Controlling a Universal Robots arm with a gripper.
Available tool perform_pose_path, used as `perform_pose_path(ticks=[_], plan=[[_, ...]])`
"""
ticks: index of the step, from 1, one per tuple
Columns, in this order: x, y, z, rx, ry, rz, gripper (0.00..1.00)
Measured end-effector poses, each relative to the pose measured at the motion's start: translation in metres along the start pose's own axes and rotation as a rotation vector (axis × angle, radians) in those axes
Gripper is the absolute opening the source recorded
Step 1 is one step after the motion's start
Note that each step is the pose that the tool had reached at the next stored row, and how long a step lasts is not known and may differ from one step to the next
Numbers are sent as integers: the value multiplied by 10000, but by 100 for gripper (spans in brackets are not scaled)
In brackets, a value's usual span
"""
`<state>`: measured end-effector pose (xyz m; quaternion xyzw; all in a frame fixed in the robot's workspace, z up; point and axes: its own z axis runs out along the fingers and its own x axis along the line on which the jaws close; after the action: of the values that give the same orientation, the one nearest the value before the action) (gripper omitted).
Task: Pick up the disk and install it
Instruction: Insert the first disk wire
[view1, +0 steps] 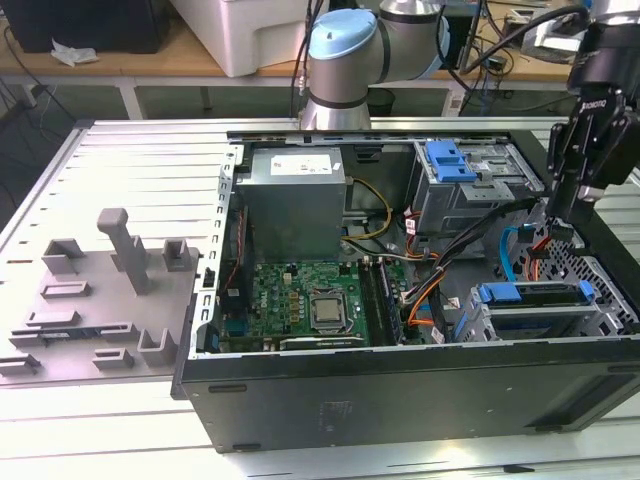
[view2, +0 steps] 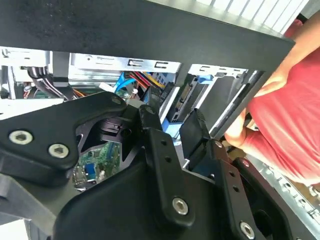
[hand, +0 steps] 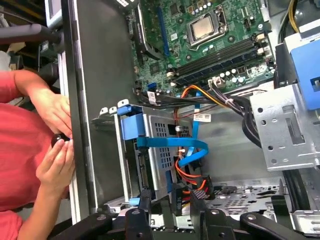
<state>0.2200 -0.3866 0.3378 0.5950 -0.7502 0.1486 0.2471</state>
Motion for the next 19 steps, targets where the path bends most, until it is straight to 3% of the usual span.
perform_pose_path(ticks=[5,9,19], plan=[[-25,-1,19,7,14,-6,44],[-35,-3,28,46,149,-78,44],[-62,-7,68,80,165,-129,44]])
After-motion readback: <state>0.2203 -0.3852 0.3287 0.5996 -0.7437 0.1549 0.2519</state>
